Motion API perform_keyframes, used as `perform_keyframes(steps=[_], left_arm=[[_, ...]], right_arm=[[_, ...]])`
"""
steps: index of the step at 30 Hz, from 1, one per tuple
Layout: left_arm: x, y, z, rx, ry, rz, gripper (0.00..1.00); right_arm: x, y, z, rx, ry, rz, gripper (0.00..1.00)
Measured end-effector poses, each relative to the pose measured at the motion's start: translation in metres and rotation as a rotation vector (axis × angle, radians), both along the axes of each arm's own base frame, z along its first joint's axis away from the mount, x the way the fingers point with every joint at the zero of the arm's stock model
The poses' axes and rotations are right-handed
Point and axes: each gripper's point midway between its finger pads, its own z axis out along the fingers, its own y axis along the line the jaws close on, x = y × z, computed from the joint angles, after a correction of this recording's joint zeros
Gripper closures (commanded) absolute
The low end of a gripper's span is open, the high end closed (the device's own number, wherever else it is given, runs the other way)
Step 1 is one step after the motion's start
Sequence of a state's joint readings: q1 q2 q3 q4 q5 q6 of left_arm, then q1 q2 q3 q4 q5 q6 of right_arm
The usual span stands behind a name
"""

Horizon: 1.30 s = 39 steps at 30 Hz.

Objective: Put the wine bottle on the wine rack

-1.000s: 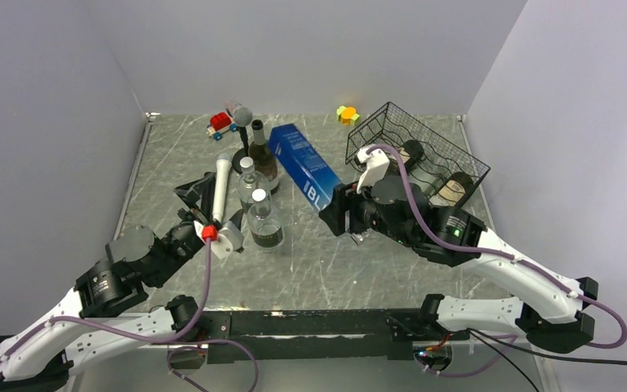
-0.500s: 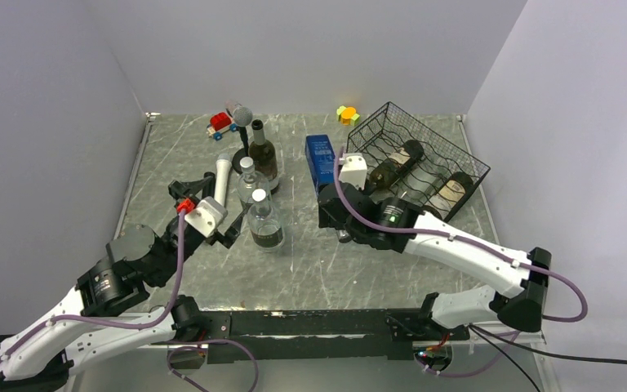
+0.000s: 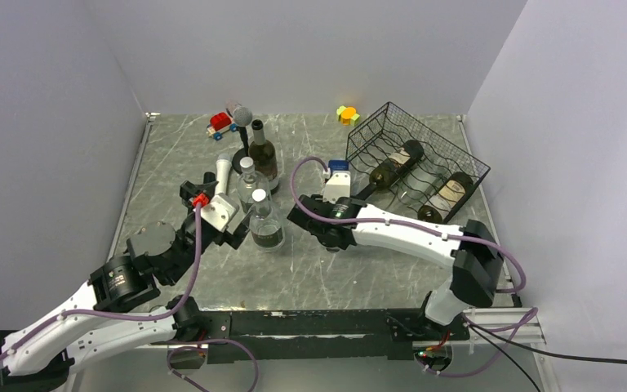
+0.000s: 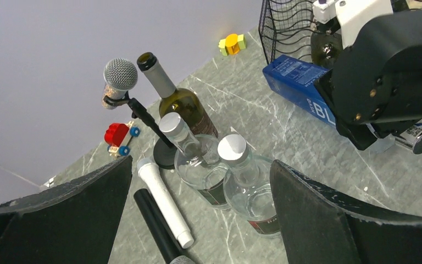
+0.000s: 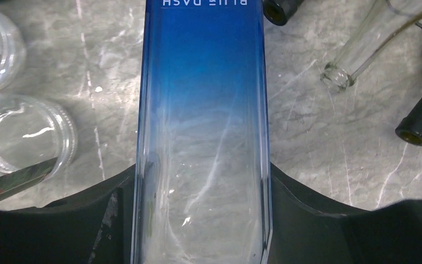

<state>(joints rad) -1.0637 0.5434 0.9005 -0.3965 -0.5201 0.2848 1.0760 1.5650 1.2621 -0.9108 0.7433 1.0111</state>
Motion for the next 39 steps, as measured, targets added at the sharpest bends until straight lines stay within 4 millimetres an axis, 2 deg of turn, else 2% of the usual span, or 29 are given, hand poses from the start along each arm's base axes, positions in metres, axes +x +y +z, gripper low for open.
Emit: perform_keyframes(steps=[5,11,23,29,39], left_arm=[[-0.001,0.0,-0.006,0.013,0.013,-0.002,0.01],[-0.002,0.002,-0.01,0.021,0.03,-0.001,0.01],[-0.002,0.002,-0.013,0.025,0.032,0.001,0.01],[-0.002,0.002,-0.019,0.039,0.039,0.001,0.01],[0.0,-0.001,-0.029,0.067,0.055,0.002,0.01]], right_arm=[[0.004,-0.007,-0.016,-0.017,0.011,-0.085,1.0],[0.021,-0.017,-0.025,-0.04,-0.009,-0.19,1.0],[0.046,-0.02,-0.028,-0.034,-0.035,-0.314,1.0],[0.071,-0.019,-0.035,-0.027,-0.04,-0.352,1.0],[0.108,-0.029,-0.049,-0.017,-0.057,-0.428,1.0]])
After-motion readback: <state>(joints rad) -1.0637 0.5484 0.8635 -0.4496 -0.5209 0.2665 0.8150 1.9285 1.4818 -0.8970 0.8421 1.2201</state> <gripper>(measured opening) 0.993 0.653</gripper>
